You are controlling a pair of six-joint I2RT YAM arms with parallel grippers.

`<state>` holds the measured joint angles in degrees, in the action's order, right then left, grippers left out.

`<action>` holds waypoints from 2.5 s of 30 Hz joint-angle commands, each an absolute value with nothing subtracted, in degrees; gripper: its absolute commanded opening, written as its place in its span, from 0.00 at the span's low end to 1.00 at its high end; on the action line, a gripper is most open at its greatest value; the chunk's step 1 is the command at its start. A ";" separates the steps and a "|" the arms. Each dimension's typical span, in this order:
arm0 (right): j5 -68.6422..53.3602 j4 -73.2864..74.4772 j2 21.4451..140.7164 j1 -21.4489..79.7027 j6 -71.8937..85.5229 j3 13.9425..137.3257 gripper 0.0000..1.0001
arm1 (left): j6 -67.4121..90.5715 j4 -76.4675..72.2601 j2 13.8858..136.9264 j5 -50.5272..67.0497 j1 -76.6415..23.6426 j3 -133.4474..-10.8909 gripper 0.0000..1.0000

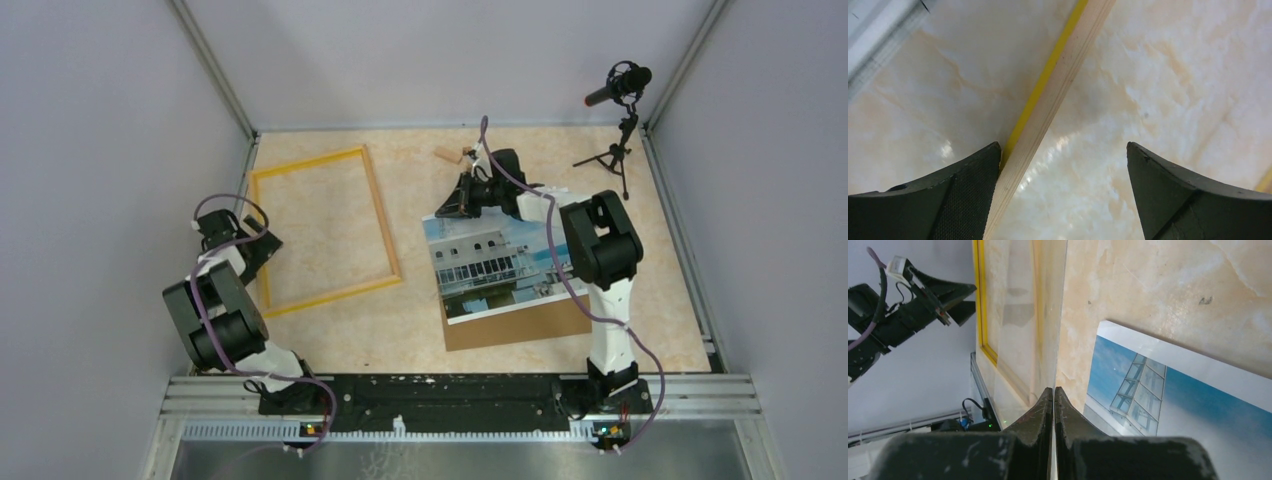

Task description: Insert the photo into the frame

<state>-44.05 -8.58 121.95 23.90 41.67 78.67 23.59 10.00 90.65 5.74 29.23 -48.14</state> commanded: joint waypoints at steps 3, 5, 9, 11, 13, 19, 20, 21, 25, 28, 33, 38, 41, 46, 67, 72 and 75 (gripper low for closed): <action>-45.86 -5.02 124.03 24.61 37.32 84.23 0.05 | 29.34 14.44 82.22 16.51 29.07 -38.52 0.98; -45.61 -3.77 124.70 24.52 36.65 85.16 0.14 | 29.36 15.46 79.93 15.41 29.10 -37.11 0.98; -43.86 -3.28 124.00 24.35 36.78 84.13 0.29 | 28.23 18.16 77.79 13.92 29.09 -37.83 0.98; -43.23 -4.93 123.11 24.30 37.79 82.89 0.35 | 27.95 18.22 76.16 13.75 29.08 -37.42 0.99; -42.92 -6.37 122.88 24.34 39.31 82.03 0.37 | 27.20 16.51 74.01 14.96 28.75 -36.50 0.99; -44.56 -7.28 124.56 24.41 37.94 83.28 0.00 | 27.58 14.38 69.91 14.74 25.78 -34.38 0.99; -44.45 -6.33 125.00 24.47 36.41 84.11 0.00 | 27.78 14.48 69.69 14.66 25.48 -34.32 0.99; -44.44 -5.73 125.44 24.52 35.15 84.97 0.00 | 27.96 14.38 69.39 14.46 25.03 -34.48 0.99; -47.79 -12.88 126.61 24.96 36.37 84.43 0.00 | 27.80 15.08 66.96 11.36 22.84 -35.52 0.99; -48.17 -17.53 127.06 26.51 36.91 84.75 0.00 | 28.34 16.64 63.78 5.90 20.63 -36.45 0.99; -45.86 -16.50 128.31 29.47 33.65 89.33 0.00 | 33.04 24.11 61.58 -4.09 19.55 -41.71 0.99; -45.89 -18.12 130.80 30.44 34.10 94.31 0.00 | 32.78 24.28 61.44 -2.12 15.77 -46.87 0.99; -46.30 -19.06 132.38 31.19 34.10 97.25 0.00 | 32.31 21.49 61.56 -2.84 11.52 -49.03 0.99; -45.24 -17.63 136.46 32.34 36.16 104.84 0.00 | 31.25 18.36 62.64 -4.76 6.28 -52.82 0.99; -42.82 -28.33 143.47 33.27 57.33 109.80 0.00 | 26.82 13.21 66.06 -7.61 0.80 -58.00 0.99; -42.19 -36.67 142.90 33.26 60.14 106.27 0.00 | 26.05 11.99 65.57 -8.41 0.84 -55.82 0.99; -40.87 -42.61 141.35 33.31 62.45 103.26 0.00 | 25.81 11.87 65.32 -7.89 0.86 -55.73 0.99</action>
